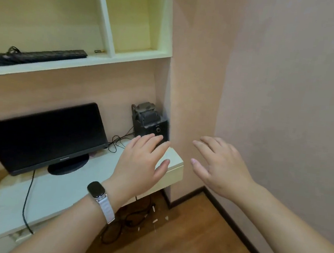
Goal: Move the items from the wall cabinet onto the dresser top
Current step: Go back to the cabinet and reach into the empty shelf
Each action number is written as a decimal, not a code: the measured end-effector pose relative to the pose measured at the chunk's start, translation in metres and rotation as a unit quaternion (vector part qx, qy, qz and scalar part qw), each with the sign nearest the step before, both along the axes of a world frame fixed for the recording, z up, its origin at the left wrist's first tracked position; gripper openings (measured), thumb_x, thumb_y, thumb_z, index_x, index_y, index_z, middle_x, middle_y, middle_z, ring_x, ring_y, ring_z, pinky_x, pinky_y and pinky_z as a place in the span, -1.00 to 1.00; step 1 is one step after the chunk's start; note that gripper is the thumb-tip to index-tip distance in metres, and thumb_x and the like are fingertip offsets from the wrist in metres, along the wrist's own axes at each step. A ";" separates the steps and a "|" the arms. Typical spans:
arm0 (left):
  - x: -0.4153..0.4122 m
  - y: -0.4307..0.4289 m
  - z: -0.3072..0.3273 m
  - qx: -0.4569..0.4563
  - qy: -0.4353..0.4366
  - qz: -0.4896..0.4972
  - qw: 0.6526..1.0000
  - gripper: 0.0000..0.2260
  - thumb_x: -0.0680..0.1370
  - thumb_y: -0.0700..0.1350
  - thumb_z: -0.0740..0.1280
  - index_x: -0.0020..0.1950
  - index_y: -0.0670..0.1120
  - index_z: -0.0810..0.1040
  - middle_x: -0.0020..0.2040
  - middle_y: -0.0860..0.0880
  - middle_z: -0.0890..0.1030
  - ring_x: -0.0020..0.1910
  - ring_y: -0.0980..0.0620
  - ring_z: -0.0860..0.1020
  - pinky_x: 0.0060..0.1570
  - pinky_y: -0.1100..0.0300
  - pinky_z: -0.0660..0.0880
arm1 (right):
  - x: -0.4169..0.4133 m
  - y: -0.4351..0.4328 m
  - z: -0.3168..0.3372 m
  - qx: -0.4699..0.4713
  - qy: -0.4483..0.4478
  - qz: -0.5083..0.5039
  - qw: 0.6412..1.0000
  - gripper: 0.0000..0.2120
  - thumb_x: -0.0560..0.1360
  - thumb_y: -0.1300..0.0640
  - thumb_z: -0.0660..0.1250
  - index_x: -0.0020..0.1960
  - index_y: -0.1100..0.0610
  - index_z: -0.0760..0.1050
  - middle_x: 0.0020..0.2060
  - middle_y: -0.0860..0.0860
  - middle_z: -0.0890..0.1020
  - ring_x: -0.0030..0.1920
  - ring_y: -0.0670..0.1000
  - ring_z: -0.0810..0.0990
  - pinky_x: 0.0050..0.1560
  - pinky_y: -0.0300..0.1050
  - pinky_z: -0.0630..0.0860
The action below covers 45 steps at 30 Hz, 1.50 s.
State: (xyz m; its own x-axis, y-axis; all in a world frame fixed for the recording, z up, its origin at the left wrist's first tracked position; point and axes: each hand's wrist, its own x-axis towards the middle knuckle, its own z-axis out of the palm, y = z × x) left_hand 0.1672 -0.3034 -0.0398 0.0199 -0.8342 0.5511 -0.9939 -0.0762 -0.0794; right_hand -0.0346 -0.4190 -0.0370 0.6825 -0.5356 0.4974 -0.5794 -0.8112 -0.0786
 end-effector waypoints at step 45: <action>0.267 -0.368 0.223 -0.235 -0.161 0.056 0.957 -0.61 0.52 0.06 0.26 0.24 -0.11 0.60 0.23 -0.15 0.58 0.21 -0.19 0.53 0.18 -0.07 0.40 | 0.267 -0.399 0.218 -0.074 -0.246 0.139 0.956 -0.40 0.48 -0.23 0.08 0.37 0.11 0.39 0.28 0.03 0.49 0.26 0.00 0.38 0.17 -0.26 0.26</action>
State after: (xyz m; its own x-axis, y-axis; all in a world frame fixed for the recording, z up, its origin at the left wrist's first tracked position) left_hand 0.4342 -0.6714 0.1832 -0.1392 -0.4945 0.8580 -0.9069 -0.2844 -0.3110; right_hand 0.2327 -0.8183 0.1814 0.4528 -0.2657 0.8511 -0.2616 -0.9522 -0.1580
